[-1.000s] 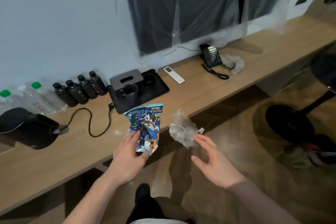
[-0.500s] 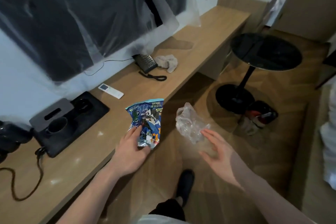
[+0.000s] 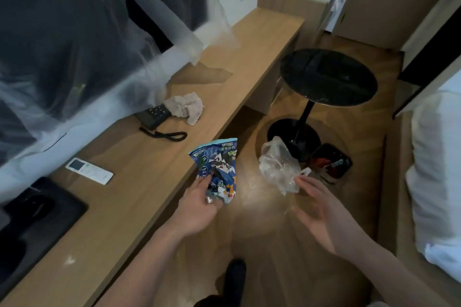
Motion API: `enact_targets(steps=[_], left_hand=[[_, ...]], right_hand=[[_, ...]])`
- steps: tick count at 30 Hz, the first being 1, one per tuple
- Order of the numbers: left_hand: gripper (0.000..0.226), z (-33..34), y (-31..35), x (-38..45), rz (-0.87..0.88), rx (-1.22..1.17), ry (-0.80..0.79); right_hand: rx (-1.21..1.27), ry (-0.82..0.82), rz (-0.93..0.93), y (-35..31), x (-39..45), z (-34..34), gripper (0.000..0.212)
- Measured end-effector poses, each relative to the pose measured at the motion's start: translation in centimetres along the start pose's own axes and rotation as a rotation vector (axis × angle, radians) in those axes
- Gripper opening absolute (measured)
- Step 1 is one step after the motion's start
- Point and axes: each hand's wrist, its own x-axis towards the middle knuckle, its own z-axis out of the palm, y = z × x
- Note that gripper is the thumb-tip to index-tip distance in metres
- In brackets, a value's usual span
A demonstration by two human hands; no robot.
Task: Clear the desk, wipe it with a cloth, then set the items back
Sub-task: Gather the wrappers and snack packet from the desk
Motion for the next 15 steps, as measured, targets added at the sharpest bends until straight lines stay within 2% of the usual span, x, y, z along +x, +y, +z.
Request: enact_targets(steps=[5,11,15], left_hand=[[0.085,1.6,5.4,6.4,0.085,0.128,-0.099],[0.083,5.2,14.0,12.5,0.219,0.22,-0.1],[0.08,9.0,18.9,14.4,0.207,0.221,-0.101]], right_hand=[[0.024,0.068,0.113,4.1,0.7,-2.8,0.072],[0.143,0.067,0.21,10.4,1.8,-6.7,0.072],[0.184,0.057,0.195,15.1,3.3,-9.1,0.07]])
